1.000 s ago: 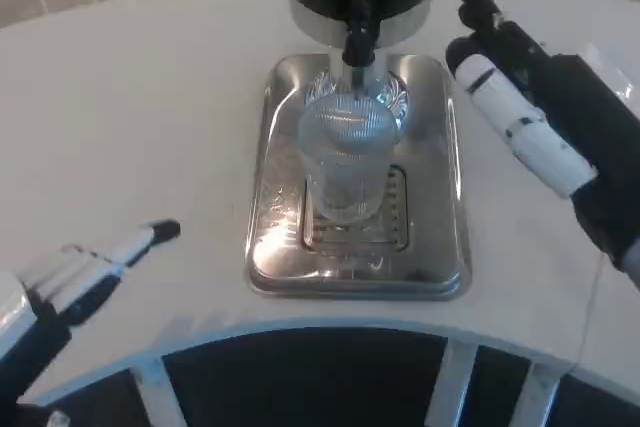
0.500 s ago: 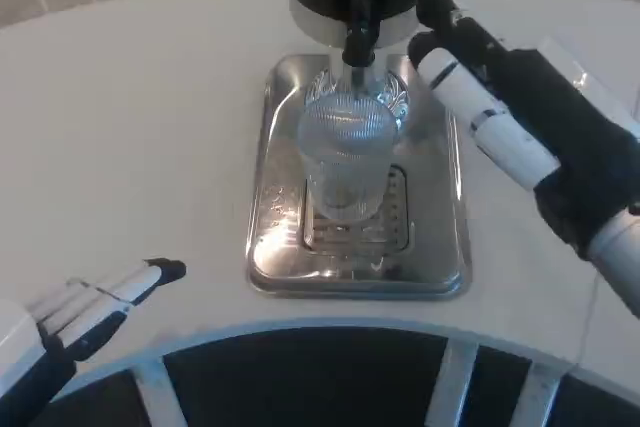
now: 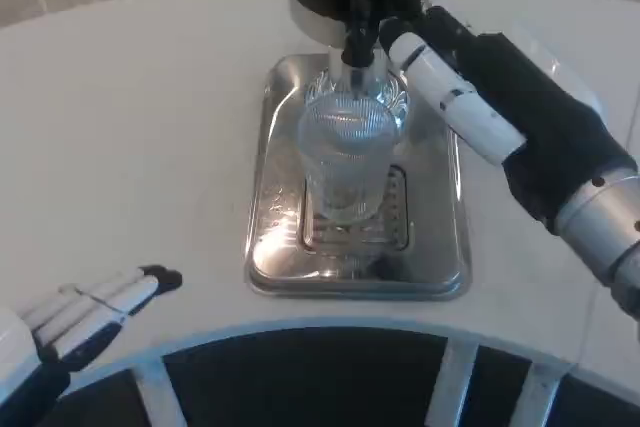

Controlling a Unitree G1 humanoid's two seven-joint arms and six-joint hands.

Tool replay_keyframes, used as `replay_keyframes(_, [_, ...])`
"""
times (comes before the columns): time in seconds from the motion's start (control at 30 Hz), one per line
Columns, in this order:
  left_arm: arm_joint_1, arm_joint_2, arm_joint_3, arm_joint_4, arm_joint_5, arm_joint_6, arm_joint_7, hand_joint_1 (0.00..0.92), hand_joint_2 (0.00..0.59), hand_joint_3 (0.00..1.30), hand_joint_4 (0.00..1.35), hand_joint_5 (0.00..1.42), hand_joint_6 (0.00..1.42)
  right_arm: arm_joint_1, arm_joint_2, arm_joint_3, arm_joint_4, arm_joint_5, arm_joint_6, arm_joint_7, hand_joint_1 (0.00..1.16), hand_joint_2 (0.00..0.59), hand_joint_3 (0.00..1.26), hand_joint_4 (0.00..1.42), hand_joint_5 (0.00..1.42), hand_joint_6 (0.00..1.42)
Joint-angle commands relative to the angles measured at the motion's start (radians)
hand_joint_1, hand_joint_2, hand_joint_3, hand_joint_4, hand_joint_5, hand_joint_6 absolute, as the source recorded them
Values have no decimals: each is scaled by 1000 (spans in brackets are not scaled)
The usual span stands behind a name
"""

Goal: Grasp the cup under the faucet to collect the drink, then remove the cup.

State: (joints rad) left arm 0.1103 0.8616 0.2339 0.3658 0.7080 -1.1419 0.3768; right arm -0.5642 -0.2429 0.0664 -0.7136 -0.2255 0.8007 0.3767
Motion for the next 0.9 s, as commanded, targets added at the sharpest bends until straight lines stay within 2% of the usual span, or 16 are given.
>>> replay_keyframes(0.03, [22,22,17,-7,21,-7,9,17,75,127,65,155,294,-22,-1,24,8,18,-24,-21,51,477,0,0,0,1])
replay_keyframes(0.13, [-12,19,-4,-42,-18,38,-48,17,75,127,65,155,293,-37,-3,38,26,24,-31,-30,51,477,0,0,0,1])
replay_keyframes(0.3, [22,24,16,-101,-72,66,-102,12,72,127,65,154,291,-60,-5,53,59,31,-44,-36,51,477,0,0,0,1])
replay_keyframes(0.5, [73,36,58,-93,-99,43,-116,7,71,127,65,154,291,-94,-12,80,101,34,-55,-27,44,480,0,0,0,1])
replay_keyframes(0.73, [70,42,65,-62,-102,32,-120,4,71,127,65,153,290,-124,-24,104,122,39,-54,-18,34,478,0,0,0,1])
replay_keyframes(0.9, [54,46,61,-37,-104,31,-123,4,71,127,65,153,290,-147,-52,149,127,29,-57,-10,4,467,0,0,0,0])
